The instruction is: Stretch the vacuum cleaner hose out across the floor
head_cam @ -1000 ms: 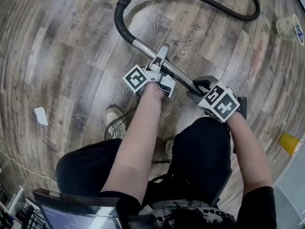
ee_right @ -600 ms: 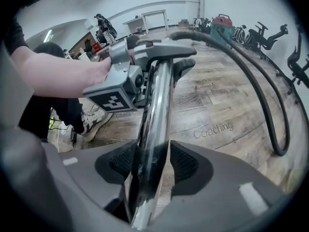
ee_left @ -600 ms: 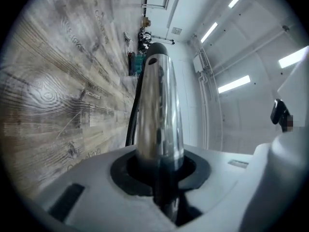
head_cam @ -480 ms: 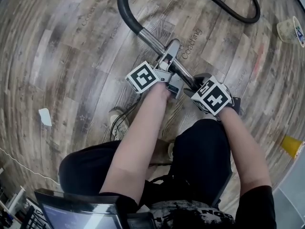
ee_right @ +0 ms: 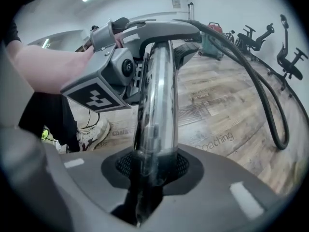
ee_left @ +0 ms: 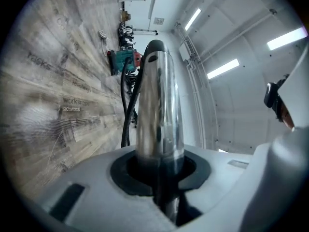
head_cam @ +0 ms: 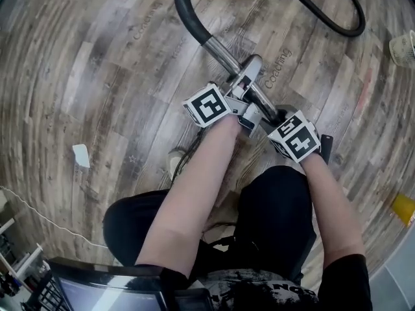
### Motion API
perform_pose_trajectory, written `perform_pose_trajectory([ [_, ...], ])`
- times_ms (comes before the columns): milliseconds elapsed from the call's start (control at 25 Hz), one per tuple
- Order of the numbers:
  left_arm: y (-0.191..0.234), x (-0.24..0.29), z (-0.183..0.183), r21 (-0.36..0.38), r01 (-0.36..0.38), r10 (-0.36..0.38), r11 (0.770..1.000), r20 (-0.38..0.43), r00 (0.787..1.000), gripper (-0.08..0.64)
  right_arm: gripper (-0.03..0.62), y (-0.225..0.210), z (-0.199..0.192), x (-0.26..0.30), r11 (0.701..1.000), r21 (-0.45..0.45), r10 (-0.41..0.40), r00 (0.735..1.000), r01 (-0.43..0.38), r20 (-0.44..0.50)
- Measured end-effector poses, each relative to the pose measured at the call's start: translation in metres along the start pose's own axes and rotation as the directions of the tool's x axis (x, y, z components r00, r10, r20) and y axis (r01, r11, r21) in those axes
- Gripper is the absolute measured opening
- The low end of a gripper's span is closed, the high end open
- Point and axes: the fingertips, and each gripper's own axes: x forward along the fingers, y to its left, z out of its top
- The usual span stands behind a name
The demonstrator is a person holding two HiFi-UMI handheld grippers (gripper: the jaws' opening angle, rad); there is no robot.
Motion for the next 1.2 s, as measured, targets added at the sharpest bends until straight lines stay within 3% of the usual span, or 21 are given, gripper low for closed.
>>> perform_pose_trajectory([
  [200,-0.085,0.029,0.035,0.186,0.086,-0.055,0.979,-0.169,0.984,0.081,0.118,0.007,0.065,-0.041,1.0,0.003,-0.018,0.996,0.018,0.092],
  [280,-0.124,0.032,0.051,0.216,0.124,-0.084,0.968,-0.186,0.979,0.081,0.118,0.015,0.092,-0.067,1.0,-0.007,-0.029,0.991,0.03,0.128],
  [440,-0.185,0.017,0.083,0.171,0.157,-0.14,0.973,-0.107,0.984,0.078,0.112,0.038,0.127,-0.123,0.999,-0.041,-0.023,0.987,0.03,0.156],
  [600,-0.235,0.008,0.105,0.16,0.121,-0.112,0.98,-0.062,0.992,0.08,0.112,0.064,0.151,-0.169,0.998,-0.062,0.012,0.99,-0.003,0.137],
  [880,-0.36,-0.008,0.107,0.172,0.078,-0.054,0.982,-0.136,0.989,0.083,0.117,0.135,0.175,-0.279,0.993,-0.038,0.115,0.987,-0.111,0.112],
  [1000,-0.426,-0.004,0.113,0.18,0.115,-0.086,0.977,-0.163,0.983,0.087,0.117,0.155,0.196,-0.337,0.991,-0.032,0.131,0.982,-0.128,0.137],
  [1200,-0.523,-0.006,0.13,0.132,0.162,-0.133,0.978,-0.204,0.97,0.091,0.12,0.193,0.231,-0.426,0.986,-0.006,0.164,0.975,-0.165,0.148],
])
